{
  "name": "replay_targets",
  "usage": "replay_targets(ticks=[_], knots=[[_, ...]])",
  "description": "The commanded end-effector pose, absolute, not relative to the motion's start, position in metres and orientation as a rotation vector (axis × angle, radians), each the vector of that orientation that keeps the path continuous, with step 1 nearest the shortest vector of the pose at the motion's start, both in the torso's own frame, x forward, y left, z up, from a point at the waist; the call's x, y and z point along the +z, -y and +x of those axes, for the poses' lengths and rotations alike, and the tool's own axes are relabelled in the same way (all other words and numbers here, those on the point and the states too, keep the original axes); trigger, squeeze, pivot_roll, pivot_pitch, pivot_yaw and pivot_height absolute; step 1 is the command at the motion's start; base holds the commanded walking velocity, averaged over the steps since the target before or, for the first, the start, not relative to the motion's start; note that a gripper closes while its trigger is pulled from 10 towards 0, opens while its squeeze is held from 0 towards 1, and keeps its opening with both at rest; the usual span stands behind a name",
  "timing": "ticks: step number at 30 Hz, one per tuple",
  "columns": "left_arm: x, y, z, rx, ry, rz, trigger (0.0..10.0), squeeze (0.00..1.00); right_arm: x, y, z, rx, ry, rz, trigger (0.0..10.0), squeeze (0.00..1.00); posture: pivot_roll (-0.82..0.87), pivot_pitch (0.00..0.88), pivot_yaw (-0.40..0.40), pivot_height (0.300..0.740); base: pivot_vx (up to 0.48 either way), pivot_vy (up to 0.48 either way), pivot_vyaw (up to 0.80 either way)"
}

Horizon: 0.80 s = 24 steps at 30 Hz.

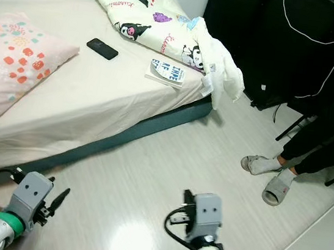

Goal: Clean up the room

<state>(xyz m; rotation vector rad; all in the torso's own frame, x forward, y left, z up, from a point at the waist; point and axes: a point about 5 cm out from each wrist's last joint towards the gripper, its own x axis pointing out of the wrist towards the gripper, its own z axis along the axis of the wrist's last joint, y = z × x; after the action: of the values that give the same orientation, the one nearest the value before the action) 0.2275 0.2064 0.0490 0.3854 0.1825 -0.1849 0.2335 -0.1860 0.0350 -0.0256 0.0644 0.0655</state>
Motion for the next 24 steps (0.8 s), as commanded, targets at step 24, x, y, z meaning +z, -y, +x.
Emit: replay_targets(ticks=[24], knots=[[0.068,-0.229,0.240,0.253,-0.160,0.360,10.0,0.00,0.075,0.200,0.253,-0.145,0.040,-0.056,10.0,0.00,0.04,0.117,-0.046,0.740,0.000,0.000,0.00]])
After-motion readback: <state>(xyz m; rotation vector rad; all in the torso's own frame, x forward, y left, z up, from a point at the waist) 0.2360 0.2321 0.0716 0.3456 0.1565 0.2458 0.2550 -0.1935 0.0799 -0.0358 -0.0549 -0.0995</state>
